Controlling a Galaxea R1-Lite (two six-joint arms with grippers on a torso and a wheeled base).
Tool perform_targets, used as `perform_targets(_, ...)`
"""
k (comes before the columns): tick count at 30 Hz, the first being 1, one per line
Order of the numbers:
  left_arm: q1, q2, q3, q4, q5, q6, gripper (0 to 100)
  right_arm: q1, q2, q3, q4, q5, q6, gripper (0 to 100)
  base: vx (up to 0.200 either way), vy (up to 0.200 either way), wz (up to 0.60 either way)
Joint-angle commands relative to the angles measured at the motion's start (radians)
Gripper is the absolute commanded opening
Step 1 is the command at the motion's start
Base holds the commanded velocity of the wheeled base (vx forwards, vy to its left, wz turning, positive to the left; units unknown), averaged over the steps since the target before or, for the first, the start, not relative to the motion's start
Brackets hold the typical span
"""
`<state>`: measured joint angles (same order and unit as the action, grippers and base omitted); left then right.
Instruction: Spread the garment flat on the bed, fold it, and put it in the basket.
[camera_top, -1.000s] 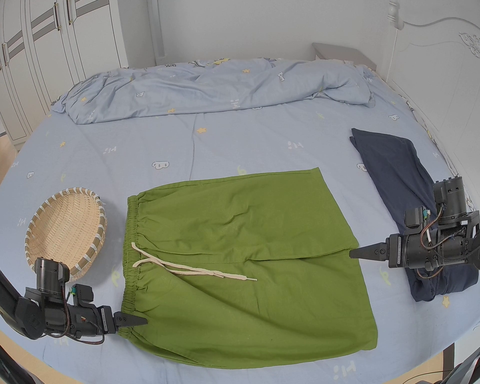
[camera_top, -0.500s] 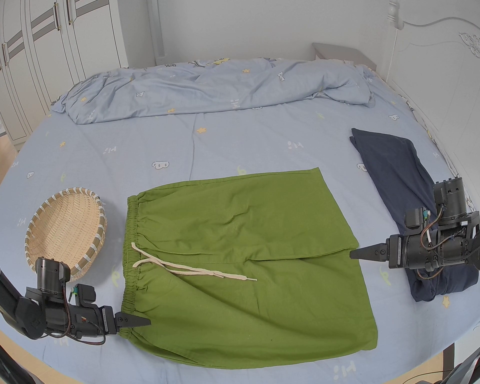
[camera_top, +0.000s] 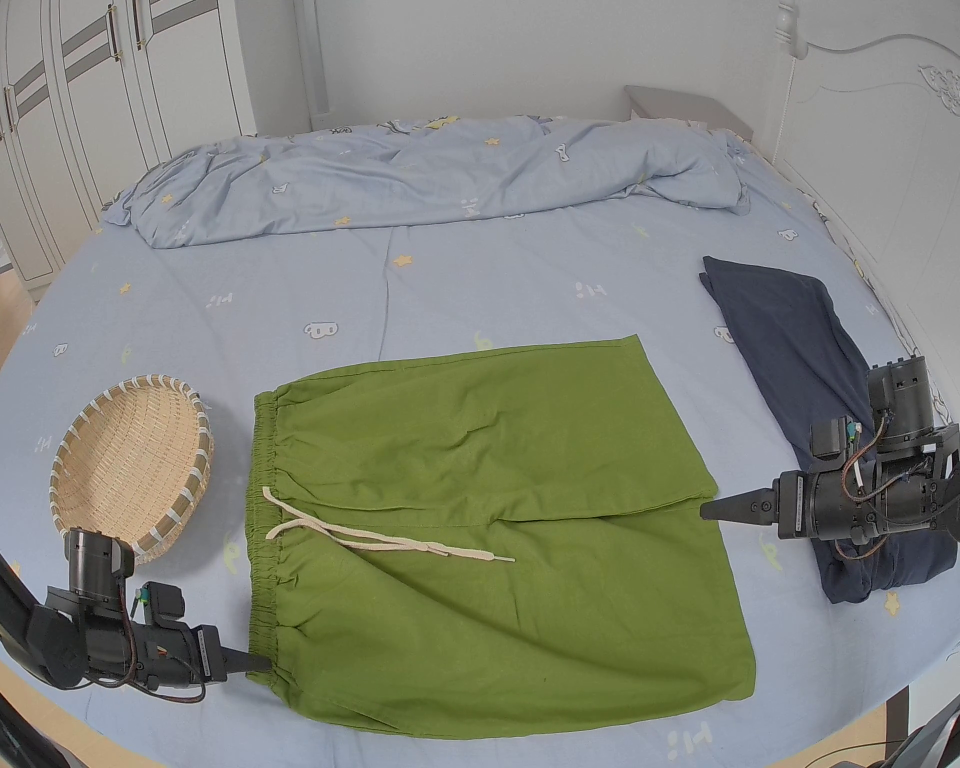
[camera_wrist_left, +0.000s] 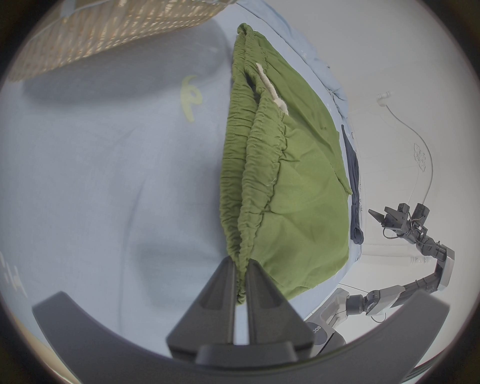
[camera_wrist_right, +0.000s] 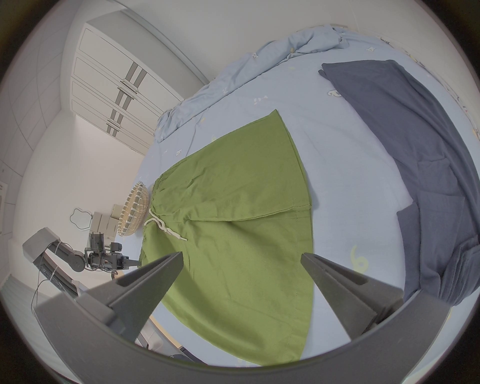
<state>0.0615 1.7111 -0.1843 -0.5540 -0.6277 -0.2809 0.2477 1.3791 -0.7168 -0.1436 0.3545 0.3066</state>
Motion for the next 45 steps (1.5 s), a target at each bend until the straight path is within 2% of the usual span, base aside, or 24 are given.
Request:
perform_targets(1,0.037,-0.057,0.046,0.000,-0.001,0.000,0,-0.005,-0.023,0.023,0.001,0.003,0.000,100,0.000,0.000,0.00)
perform_targets(5,0.064,-0.099,0.057,0.000,-0.004,0.014,0,-0.011,-0.043,0.054,0.004,0.004,0.000,100,0.000,0.000,0.00)
perform_targets(8,0.081,-0.108,0.077,0.000,-0.006,0.069,0,-0.036,-0.043,0.108,0.007,0.014,0.000,100,0.000,0.000,0.00)
perform_targets(11,0.095,-0.094,0.081,0.000,-0.006,0.092,0,-0.070,-0.037,0.189,-0.001,0.066,-0.001,100,0.000,0.000,0.00)
perform_targets(13,0.095,-0.094,0.081,0.000,-0.006,0.092,0,-0.070,-0.037,0.189,-0.001,0.066,-0.001,100,0.000,0.000,0.00)
perform_targets(14,0.106,-0.087,0.078,0.000,-0.007,0.092,0,-0.117,-0.040,0.241,-0.001,0.187,-0.003,100,0.000,0.000,0.00)
perform_targets(15,0.106,-0.087,0.078,0.000,-0.007,0.092,0,-0.119,-0.042,0.243,-0.001,0.192,-0.003,100,0.000,0.000,0.00)
perform_targets(16,0.107,-0.085,0.078,0.000,-0.007,0.092,0,-0.139,-0.042,0.269,-0.001,0.245,-0.018,100,0.000,0.000,0.00)
perform_targets(18,0.106,-0.084,0.080,0.000,-0.009,0.092,0,-0.149,-0.034,0.306,-0.001,0.284,-0.050,100,0.000,0.000,0.00)
perform_targets(22,0.106,-0.080,0.080,0.000,-0.015,0.092,0,-0.145,0.017,0.350,-0.002,0.319,-0.106,100,0.000,0.000,0.00)
perform_targets(29,0.107,-0.080,0.080,0.000,-0.017,0.092,0,-0.140,0.090,0.381,-0.002,0.327,-0.147,100,0.000,0.000,0.00)
perform_targets(34,0.107,-0.079,0.078,0.000,-0.017,0.092,0,-0.139,0.150,0.401,-0.002,0.328,-0.225,100,0.000,0.000,0.00)
perform_targets(42,0.103,-0.080,0.080,0.000,-0.017,0.092,0,-0.128,0.176,0.408,-0.002,0.328,-0.231,100,0.000,0.000,0.00)
perform_targets(45,0.103,-0.080,0.080,0.000,-0.017,0.092,0,-0.128,0.179,0.408,-0.010,0.351,-0.230,100,0.000,0.000,0.00)
